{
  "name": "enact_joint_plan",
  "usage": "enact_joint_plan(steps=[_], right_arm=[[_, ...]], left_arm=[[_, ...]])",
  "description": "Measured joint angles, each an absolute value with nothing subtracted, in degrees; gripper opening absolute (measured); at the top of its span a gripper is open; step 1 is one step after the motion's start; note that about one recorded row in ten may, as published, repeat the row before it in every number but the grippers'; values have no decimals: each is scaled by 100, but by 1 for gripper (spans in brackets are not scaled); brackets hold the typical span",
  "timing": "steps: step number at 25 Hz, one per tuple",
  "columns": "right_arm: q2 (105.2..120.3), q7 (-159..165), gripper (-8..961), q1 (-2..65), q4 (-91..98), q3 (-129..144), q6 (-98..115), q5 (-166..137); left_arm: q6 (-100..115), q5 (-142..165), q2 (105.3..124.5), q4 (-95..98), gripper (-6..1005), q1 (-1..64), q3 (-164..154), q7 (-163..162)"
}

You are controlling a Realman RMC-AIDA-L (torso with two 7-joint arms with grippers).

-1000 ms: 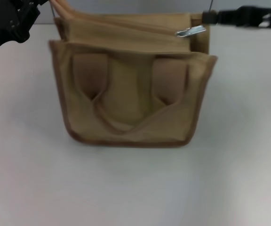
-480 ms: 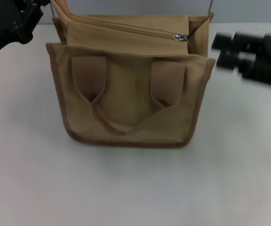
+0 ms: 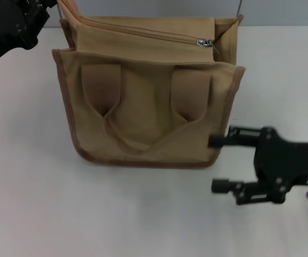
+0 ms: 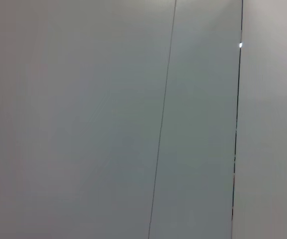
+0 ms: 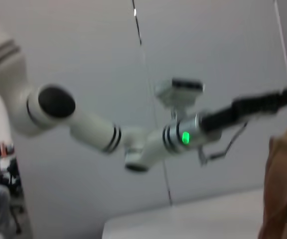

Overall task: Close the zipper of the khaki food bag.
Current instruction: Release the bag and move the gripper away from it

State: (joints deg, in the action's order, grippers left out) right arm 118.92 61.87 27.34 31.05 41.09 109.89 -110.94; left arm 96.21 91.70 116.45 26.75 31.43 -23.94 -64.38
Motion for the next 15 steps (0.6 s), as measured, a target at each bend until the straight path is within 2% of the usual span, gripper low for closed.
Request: enact_joint_plan(steps=[15], right_arm=[[11918, 5553, 775, 2735, 2735, 4054, 10649, -11403]], left_arm=[[9614, 9165, 11694, 2673, 76, 2898, -2347, -6560]])
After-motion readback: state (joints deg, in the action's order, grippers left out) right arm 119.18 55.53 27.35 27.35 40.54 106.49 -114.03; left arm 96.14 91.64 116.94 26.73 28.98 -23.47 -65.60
